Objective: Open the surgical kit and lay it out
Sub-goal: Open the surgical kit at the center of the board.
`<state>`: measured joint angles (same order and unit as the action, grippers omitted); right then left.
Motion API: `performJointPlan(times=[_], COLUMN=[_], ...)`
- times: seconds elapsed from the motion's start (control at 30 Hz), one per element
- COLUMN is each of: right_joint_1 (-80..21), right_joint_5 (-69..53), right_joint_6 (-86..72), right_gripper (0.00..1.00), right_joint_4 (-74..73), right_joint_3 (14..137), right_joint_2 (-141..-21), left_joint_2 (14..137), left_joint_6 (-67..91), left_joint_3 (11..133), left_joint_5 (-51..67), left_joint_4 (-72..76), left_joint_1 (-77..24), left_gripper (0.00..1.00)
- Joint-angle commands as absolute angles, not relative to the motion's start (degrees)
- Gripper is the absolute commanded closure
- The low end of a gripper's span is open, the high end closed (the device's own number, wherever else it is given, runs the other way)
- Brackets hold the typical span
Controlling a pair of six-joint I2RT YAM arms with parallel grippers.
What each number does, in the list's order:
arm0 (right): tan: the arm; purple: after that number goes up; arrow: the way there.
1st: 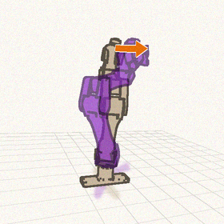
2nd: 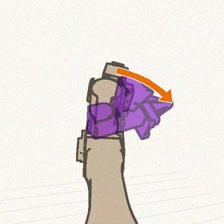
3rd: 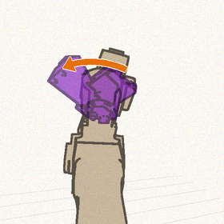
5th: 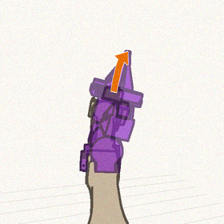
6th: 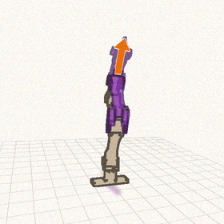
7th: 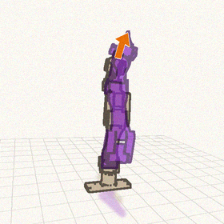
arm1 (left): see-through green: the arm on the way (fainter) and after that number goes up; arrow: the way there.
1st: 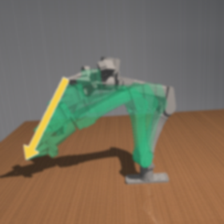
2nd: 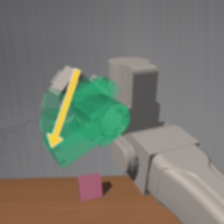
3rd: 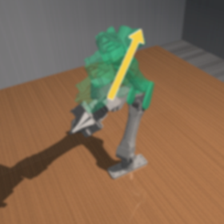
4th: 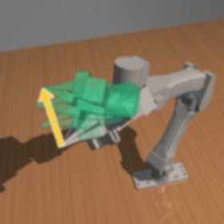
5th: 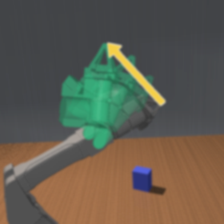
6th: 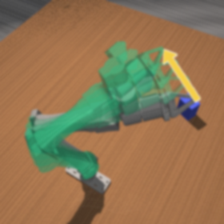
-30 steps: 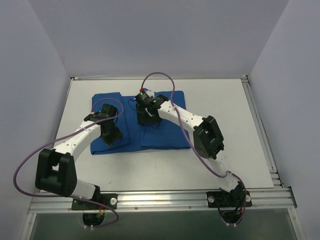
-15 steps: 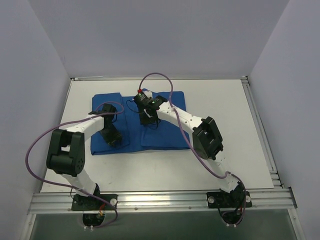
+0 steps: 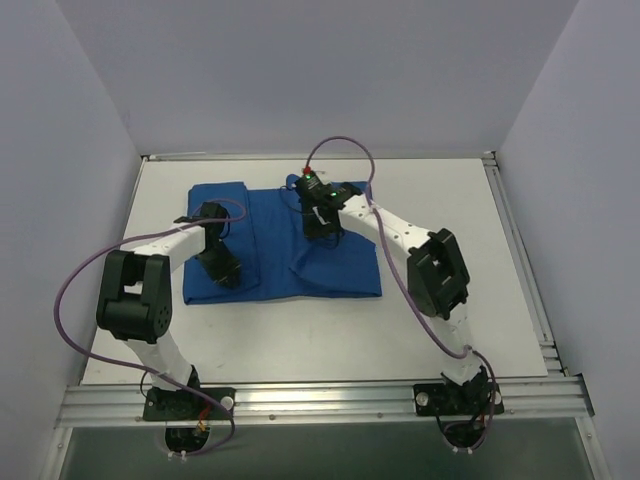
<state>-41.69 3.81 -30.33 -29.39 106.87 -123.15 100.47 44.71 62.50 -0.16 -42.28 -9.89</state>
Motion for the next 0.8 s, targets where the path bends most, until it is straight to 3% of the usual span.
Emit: performJointPlan(times=[0.0,0.37,0.43,0.47,0.57,0.67,0.77], right_joint_1=[-30.8,-7.0,-4.8,-3.9,-4.9,-8.4,-13.5], right_joint_5=[7.0,9.9,10.3,12.0,12.9,17.8,18.7], right_joint_6=[-30.1,-24.4,-23.7,-23.4,-21.9,-19.1,-14.8], right_gripper=[1.00,1.00,0.83,0.65,0.40,0.32,0.30], right_joint_4=[-27.6,-26.2,-25.8,-26.3,-27.2,-27.4,-26.4], right_joint_3=[98.9,76.0,73.1,73.0,75.5,79.4,81.8], right_joint_2=[-110.1,-94.1,-93.5,-93.7,-94.4,-94.5,-97.0], left_joint_2=[103.0,108.3,108.3,108.0,106.5,103.6,101.7], left_joint_6=[42.6,39.0,38.5,38.2,37.7,36.0,34.5], left_joint_3=[63.8,68.5,69.7,70.0,70.8,70.7,71.2], left_joint_5=[-1.0,-1.3,-1.4,-1.8,-1.7,-0.4,0.0], left_joint_4=[-39.1,-41.9,-42.4,-43.1,-44.4,-43.5,-42.6], left_joint_1=[-8.3,-7.5,-7.4,-7.4,-7.4,-7.6,-7.9], left_gripper=[0.75,0.77,0.76,0.75,0.67,0.54,0.43])
